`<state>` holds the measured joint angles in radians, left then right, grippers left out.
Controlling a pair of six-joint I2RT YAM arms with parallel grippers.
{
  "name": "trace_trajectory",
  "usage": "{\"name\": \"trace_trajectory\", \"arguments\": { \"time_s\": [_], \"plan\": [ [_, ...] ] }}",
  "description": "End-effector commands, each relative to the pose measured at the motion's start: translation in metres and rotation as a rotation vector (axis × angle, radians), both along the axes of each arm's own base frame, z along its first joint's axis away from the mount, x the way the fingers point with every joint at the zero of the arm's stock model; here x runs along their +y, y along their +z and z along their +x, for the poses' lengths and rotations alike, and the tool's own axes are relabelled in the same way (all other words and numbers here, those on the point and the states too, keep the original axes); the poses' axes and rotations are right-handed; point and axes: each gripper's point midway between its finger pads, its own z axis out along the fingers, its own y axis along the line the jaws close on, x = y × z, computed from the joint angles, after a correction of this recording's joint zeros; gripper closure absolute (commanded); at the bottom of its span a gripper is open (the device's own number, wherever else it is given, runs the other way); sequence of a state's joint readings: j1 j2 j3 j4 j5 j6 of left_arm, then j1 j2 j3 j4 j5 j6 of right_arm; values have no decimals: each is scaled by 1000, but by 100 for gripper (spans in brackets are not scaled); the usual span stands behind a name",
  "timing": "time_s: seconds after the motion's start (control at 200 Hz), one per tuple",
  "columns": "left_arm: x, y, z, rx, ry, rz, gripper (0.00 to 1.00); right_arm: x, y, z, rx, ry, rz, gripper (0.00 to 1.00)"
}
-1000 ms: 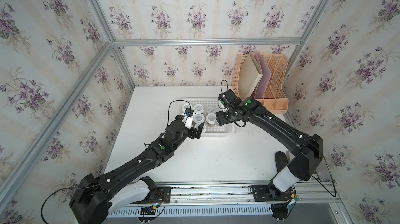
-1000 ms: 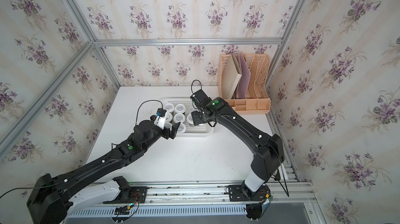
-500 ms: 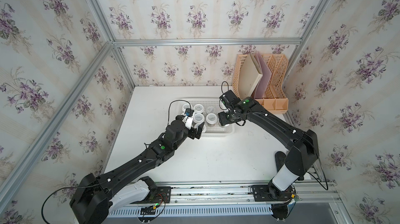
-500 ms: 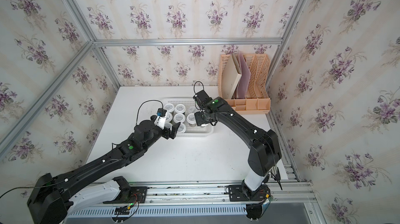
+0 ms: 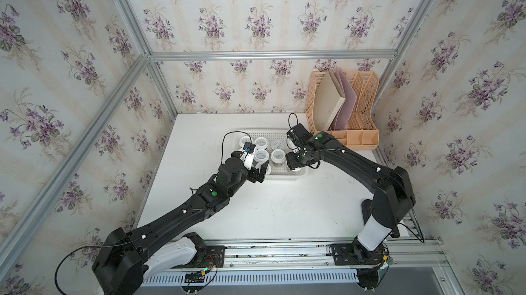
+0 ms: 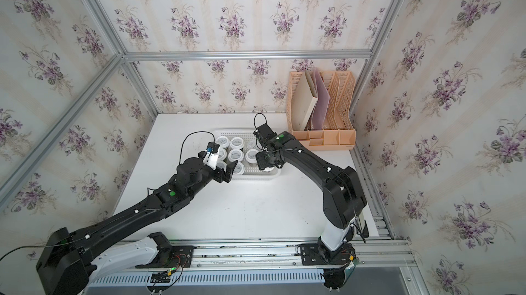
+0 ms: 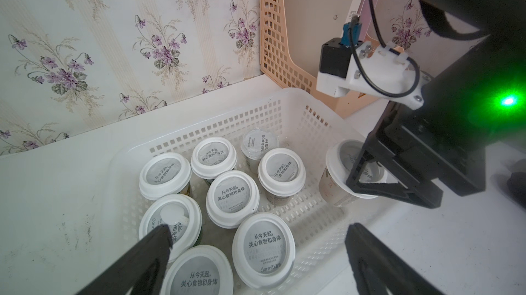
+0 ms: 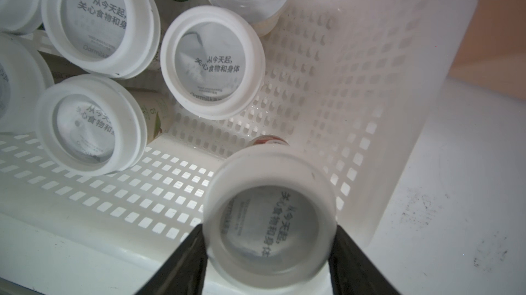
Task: Put the yogurt in the basket
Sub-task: Place the yogurt in the basket.
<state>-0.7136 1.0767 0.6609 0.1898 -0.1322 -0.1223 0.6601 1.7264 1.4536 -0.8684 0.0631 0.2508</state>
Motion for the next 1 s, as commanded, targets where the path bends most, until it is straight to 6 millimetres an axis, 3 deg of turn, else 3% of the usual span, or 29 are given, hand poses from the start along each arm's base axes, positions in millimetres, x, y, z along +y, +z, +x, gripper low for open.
{"name": "trace_trajectory", "arguments": {
  "time_s": [0.0, 0.33, 0.994],
  "plan": [
    [0, 3, 1, -7, 3, 3, 1, 3, -3, 1, 0, 11, 9, 33],
    [0, 2, 2, -5, 3, 5, 1, 8, -17, -1, 30, 21, 23, 34],
    [-2, 1, 2, 0, 0, 8, 1, 20, -24, 0, 46, 48, 18, 34]
  ]
}}
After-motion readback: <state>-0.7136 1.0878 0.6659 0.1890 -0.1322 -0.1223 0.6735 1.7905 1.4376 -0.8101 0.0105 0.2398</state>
